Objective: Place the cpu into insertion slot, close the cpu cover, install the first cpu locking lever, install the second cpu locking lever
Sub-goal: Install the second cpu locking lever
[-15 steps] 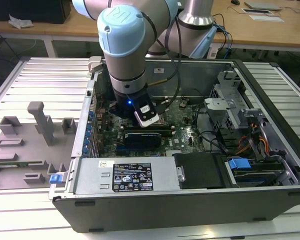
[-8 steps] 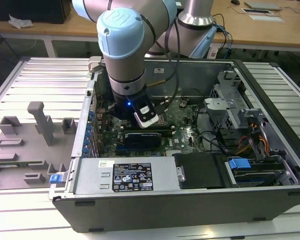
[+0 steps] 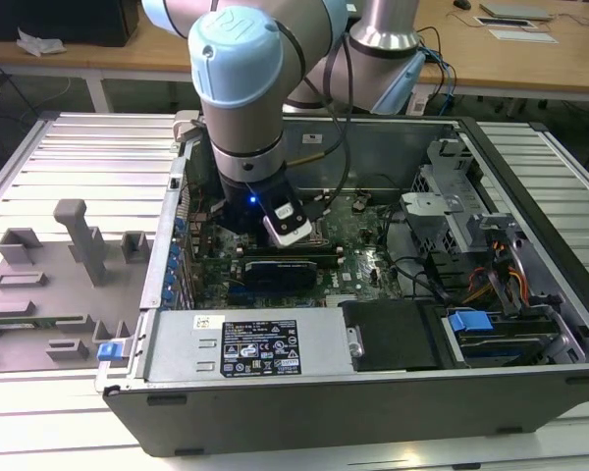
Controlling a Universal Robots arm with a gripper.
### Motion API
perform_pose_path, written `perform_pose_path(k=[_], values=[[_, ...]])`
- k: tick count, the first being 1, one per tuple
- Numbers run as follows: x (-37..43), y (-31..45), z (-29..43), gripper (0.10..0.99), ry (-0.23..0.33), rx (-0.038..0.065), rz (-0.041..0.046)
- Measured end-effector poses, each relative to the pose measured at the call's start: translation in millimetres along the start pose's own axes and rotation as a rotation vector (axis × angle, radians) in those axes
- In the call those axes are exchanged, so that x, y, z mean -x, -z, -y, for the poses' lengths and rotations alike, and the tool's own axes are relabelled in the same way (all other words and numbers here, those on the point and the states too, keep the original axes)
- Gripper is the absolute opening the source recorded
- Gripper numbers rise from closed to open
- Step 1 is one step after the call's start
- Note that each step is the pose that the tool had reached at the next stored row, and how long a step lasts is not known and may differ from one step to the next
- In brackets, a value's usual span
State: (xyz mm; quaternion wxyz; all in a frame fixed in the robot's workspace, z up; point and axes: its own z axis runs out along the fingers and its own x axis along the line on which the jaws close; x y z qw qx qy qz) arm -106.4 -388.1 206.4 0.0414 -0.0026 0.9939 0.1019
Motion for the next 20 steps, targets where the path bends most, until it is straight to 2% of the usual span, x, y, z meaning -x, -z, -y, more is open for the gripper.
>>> perform_pose_path(k=[4, 5, 6, 9, 11, 12, 17, 20], values=[[1.1, 13.3, -2.8, 0.106, 0.000, 0.000, 0.0000], [1.4, 14.1, -3.0, 0.106, 0.000, 0.000, 0.0001], [3.1, 14.0, -2.7, 0.106, 0.000, 0.000, -0.0009], [16.2, 13.4, -0.6, 0.106, -0.002, 0.000, -0.0110], [22.0, 13.2, 0.4, 0.106, -0.003, 0.000, -0.0146], [27.5, 12.9, 1.3, 0.106, -0.004, 0.000, -0.0172], [45.8, 11.6, 2.7, 0.106, -0.005, 0.000, -0.0247], [49.4, 10.5, -1.2, 0.106, -0.005, -0.002, -0.0249]])
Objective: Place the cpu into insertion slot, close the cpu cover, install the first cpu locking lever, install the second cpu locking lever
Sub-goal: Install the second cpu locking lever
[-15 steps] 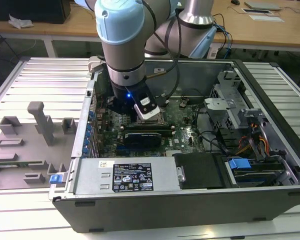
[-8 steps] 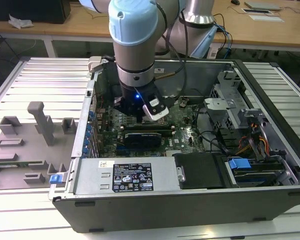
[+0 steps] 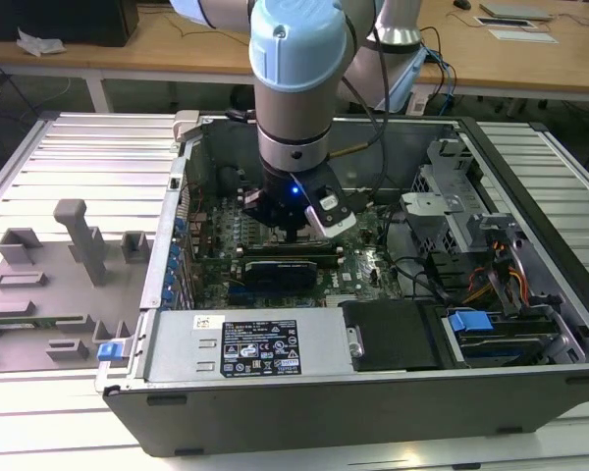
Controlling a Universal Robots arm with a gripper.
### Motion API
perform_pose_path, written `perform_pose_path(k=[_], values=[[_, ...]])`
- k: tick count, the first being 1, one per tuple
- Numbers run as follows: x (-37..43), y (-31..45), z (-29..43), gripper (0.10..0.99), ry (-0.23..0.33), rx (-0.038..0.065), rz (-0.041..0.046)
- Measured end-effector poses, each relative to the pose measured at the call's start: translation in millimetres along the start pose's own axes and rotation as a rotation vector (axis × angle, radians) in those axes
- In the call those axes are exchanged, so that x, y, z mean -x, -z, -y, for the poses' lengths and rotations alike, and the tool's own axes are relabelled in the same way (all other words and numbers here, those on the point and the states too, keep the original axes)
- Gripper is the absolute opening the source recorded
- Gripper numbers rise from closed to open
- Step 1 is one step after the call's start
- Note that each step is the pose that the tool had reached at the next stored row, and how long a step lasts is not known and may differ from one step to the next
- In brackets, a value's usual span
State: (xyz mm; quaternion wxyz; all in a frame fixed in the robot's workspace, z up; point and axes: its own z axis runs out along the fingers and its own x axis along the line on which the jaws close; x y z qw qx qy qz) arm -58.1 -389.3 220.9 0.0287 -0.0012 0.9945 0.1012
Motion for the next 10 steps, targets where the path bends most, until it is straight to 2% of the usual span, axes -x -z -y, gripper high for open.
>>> perform_pose_path(k=[4, 6, 10], values=[[3.5, -2.1, -9.4, 0.106, 0.000, -0.010, -0.0018], [5.8, -4.2, -18.8, 0.106, 0.001, -0.022, -0.0034], [8.4, -7.1, -32.0, 0.106, 0.001, -0.033, -0.0039]])
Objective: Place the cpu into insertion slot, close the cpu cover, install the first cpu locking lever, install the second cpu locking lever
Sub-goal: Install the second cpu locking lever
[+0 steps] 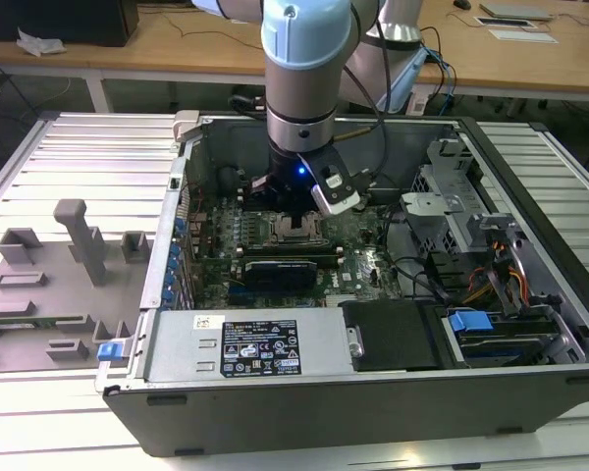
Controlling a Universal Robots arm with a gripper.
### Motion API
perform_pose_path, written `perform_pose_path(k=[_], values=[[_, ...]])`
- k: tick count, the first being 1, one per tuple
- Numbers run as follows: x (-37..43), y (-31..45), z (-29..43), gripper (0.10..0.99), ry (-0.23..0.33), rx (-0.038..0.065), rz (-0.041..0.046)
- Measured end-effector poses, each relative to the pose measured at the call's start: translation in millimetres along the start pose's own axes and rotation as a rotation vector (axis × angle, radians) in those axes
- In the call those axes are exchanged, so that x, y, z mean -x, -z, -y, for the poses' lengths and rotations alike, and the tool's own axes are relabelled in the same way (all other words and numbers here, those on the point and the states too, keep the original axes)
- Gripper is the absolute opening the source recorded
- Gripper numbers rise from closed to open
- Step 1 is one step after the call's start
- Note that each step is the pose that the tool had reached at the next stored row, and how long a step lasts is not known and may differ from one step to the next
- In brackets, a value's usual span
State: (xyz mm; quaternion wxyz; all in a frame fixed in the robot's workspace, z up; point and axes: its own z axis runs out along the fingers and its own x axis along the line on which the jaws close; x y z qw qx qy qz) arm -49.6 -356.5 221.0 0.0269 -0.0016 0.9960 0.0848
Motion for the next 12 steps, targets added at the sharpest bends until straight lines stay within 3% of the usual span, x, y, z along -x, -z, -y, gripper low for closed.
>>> perform_pose_path(k=[3, 8, 12], values=[[0.5, -0.9, -4.8, 0.106, 0.000, -0.019, -0.0042], [1.0, 6.1, -8.1, 0.106, 0.001, -0.023, -0.0043], [1.0, 6.2, -8.1, 0.106, 0.001, -0.024, -0.0043]])
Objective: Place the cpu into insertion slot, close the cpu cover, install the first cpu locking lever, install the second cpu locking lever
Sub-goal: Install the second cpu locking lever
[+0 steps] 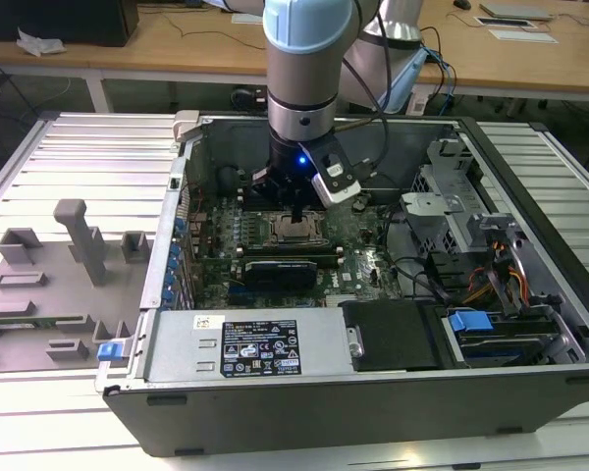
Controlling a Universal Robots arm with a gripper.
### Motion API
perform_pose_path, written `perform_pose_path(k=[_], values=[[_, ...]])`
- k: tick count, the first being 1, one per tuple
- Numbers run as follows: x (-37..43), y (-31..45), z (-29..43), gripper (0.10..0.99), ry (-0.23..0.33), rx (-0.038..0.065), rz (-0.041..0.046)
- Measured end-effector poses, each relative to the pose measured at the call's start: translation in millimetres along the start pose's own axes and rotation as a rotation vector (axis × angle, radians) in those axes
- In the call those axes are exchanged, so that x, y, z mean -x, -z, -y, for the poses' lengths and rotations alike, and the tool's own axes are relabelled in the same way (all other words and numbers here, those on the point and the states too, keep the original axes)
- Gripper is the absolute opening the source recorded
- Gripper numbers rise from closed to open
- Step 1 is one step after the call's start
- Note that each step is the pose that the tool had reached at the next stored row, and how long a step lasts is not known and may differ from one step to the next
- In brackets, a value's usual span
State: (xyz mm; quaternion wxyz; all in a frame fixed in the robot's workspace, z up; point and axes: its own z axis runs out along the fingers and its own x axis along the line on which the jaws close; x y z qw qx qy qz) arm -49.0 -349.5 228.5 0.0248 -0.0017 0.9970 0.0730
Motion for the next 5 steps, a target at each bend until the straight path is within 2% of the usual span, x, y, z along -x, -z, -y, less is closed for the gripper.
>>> perform_pose_path(k=[5], values=[[0.0, 0.0, 0.0, 0.106, 0.000, 0.000, 0.0000]])
